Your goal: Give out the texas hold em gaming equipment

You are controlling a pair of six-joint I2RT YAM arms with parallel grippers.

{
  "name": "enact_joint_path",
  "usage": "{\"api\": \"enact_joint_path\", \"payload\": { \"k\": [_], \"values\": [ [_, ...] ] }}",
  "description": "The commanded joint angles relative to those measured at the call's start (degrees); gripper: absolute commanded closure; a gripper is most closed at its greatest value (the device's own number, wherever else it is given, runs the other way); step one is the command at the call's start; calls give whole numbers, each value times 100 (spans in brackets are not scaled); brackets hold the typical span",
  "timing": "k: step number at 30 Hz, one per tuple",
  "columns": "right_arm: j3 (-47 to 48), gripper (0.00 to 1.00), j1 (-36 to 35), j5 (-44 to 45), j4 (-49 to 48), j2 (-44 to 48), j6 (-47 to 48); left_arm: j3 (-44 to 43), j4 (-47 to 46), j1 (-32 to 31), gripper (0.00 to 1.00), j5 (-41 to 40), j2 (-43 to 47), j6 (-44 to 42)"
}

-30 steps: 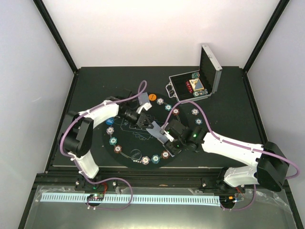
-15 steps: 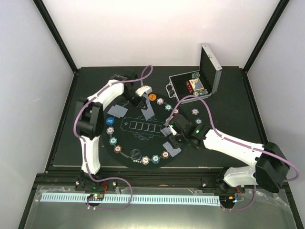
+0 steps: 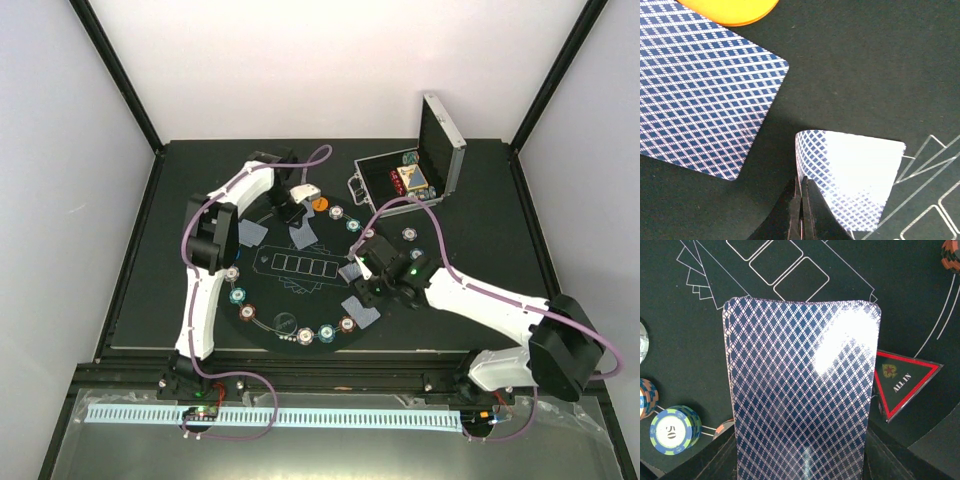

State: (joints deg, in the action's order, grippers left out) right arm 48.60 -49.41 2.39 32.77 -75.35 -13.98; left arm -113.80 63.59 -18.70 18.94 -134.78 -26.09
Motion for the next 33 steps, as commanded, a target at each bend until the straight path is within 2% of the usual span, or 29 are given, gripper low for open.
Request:
{"api": "enact_joint_path", "payload": {
  "k": [1,24,29,33],
  "values": [
    [10,46,63,-127,-164,-104,61,-358,-53,33,98,-572,-231,-322],
    [152,46,110,-289,-171,-463,151,-919,-631,103,98,-777,-269,-590],
    [169,46,114,-292,-145,-467,154,-925,-778,103,94,-843,-302,-634],
    [168,46,112,-316,-146,-454,151,-925,-866,102,83,-1048,-295,-596]
  ]
}}
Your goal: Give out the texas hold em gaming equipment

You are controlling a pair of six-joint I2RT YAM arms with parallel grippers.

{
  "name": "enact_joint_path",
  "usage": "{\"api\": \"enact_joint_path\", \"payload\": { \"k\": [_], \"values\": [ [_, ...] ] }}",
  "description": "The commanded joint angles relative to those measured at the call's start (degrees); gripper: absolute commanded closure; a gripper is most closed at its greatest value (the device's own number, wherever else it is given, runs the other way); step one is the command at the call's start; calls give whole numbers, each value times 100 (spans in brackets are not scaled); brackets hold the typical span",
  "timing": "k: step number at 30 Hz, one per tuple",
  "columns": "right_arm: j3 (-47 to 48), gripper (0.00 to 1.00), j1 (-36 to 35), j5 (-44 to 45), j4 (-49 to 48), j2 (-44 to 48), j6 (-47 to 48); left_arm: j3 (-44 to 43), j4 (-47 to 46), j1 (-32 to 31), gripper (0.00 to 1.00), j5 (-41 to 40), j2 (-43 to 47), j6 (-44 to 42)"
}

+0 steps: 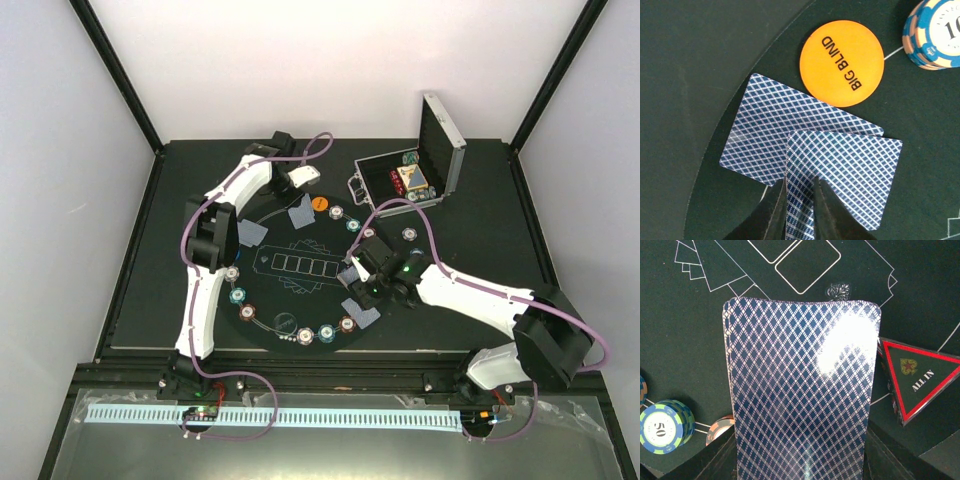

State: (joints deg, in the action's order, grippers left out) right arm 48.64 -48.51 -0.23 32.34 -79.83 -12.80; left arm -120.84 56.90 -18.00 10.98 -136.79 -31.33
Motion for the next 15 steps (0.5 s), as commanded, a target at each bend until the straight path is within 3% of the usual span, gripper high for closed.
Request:
{"api": "enact_joint_path", "payload": {
  "k": [1,9,15],
  "values": [
    [166,46,23,-56,-97,-6,34,-221,-205,33,80,-281,-86,-67],
    [172,46,22,-59,-70,59,37,-206,-372,34,53,-731,83,146],
    [183,46,24,-8,-10,147,146,-7,-577,33,47,-919,773,1224]
  ]
}}
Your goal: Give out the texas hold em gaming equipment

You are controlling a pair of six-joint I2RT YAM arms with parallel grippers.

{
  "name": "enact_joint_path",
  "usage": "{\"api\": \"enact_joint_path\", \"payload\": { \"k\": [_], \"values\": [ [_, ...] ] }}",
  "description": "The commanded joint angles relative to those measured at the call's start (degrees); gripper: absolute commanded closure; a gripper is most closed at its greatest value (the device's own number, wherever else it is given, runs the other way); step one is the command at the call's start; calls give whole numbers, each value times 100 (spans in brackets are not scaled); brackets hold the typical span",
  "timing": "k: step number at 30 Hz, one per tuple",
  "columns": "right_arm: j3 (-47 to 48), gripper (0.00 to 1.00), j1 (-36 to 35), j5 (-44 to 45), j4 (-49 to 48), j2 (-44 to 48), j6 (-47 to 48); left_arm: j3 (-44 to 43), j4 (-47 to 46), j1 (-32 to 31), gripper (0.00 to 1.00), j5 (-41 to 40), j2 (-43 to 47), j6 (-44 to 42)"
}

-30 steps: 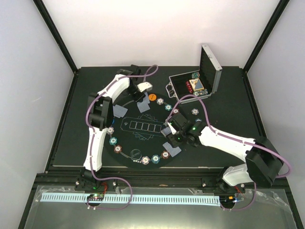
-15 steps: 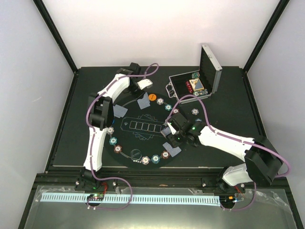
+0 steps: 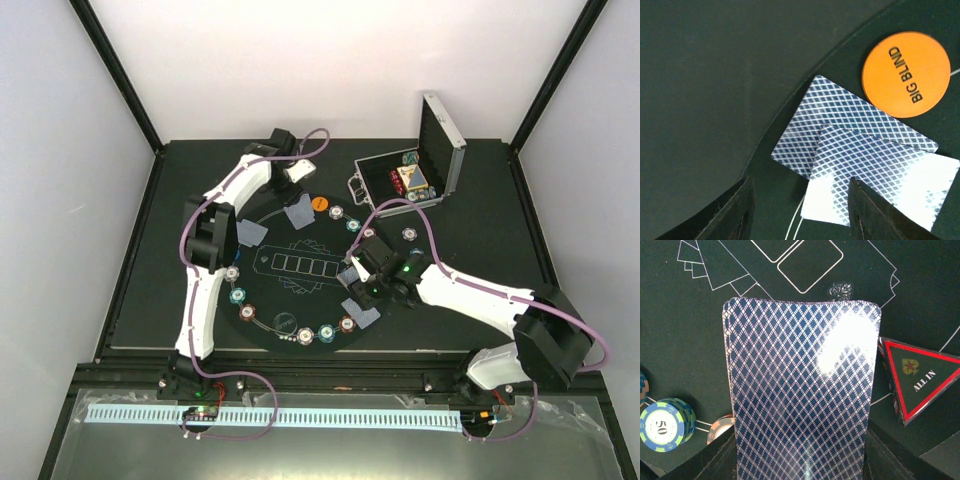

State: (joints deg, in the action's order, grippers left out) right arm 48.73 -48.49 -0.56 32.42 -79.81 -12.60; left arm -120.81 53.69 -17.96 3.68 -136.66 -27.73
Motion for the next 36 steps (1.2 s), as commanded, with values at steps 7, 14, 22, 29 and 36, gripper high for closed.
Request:
{"api": "enact_joint_path", "payload": {
  "k": [7,14,22,29,36],
  "values": [
    [318,46,-19,19,101,158,394,3704,-2668,29,34,2114,3594,3692],
    [435,45,-279,-235,204,195,662,6661,-5174,-193,34,5419,4876,5917],
    [482,45,-554,-387,269,257,719,6913,-3773,-432,30,6145,4764,4637],
    [573,45,-746,-308,307,281,680,6714,-2830,-755,30,6334,4352,3808],
    [595,45,-791,-296,332,312,688,6702,-2865,-960,30,6231,4104,3810]
  ]
}}
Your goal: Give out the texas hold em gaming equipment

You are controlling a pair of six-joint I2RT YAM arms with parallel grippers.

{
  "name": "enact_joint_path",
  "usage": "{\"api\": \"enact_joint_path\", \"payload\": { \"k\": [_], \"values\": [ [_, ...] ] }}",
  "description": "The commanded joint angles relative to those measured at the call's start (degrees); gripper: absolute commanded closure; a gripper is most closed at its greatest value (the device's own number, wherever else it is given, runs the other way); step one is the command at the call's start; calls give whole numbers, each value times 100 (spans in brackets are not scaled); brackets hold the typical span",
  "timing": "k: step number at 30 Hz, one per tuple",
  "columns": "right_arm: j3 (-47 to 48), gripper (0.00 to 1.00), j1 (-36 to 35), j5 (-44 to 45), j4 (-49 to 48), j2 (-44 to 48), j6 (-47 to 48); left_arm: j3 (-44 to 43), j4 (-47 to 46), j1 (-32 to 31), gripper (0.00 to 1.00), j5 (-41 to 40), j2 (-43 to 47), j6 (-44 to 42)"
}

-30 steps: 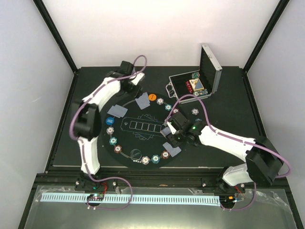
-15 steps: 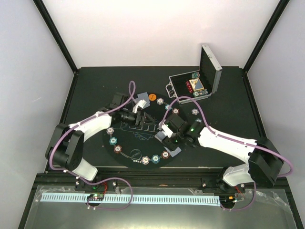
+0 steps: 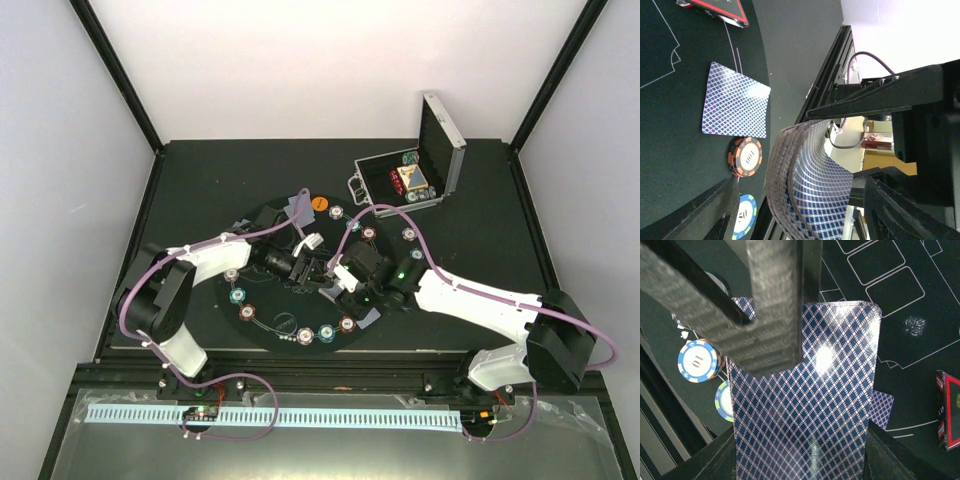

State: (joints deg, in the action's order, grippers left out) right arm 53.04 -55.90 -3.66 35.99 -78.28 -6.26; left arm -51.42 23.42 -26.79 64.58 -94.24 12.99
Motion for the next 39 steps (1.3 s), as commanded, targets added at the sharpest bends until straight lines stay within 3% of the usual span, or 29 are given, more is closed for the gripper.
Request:
{"api": "enact_joint_path", "payload": {
  "k": [1,17,39],
  "values": [
    [163,45,-59,13,-29,161,55,-237,146,-84,31,102,-173,-252],
    [120,45,-157,3,-59,124,46,-114,-483,-131,45,40,-482,301],
    [-106,45,-175,58,-91,295,-19,-533,995,6,67,-165,-599,-841]
  ]
}}
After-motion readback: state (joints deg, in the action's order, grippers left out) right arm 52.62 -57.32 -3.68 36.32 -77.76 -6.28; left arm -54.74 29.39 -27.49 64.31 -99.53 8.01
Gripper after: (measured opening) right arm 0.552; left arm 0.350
